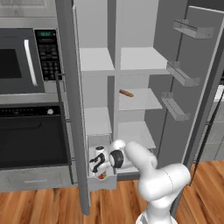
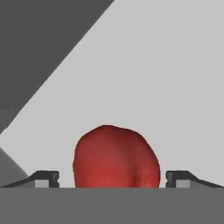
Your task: Take the bell pepper and broccoli from the fridge shelf and place them in the freezer drawer to begin freezing them.
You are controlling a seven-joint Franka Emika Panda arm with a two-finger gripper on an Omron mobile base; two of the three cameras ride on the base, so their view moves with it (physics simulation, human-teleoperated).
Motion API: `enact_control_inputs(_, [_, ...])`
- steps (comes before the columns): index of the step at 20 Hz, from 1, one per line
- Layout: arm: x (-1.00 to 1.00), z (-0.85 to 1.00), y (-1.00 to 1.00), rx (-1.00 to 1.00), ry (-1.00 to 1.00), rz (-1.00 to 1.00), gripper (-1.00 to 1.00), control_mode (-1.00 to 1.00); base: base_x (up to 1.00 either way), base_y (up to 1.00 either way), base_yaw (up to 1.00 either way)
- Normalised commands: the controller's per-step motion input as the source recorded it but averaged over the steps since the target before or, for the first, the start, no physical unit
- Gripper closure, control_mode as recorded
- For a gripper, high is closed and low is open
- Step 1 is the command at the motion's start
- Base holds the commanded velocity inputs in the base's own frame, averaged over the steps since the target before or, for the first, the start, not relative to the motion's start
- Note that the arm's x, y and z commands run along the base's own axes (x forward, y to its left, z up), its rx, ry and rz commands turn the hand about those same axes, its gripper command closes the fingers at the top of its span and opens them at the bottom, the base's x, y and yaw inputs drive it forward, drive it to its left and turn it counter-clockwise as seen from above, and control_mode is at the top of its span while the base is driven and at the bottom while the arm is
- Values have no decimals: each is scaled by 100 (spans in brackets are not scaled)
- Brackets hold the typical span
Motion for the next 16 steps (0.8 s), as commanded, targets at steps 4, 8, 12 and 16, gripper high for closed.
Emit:
enact_control_inputs(4, [8, 62, -5, 0, 0, 0, -100, -100, 0, 0, 0])
enact_control_inputs(8, [3, 51, -9, 0, 0, 0, -100, -100, 0, 0, 0])
enact_control_inputs(12, [-15, 29, -16, 0, -4, 0, -100, -100, 0, 0, 0])
enact_control_inputs(16, [-26, 53, -27, 0, -5, -2, -100, -100, 0, 0, 0])
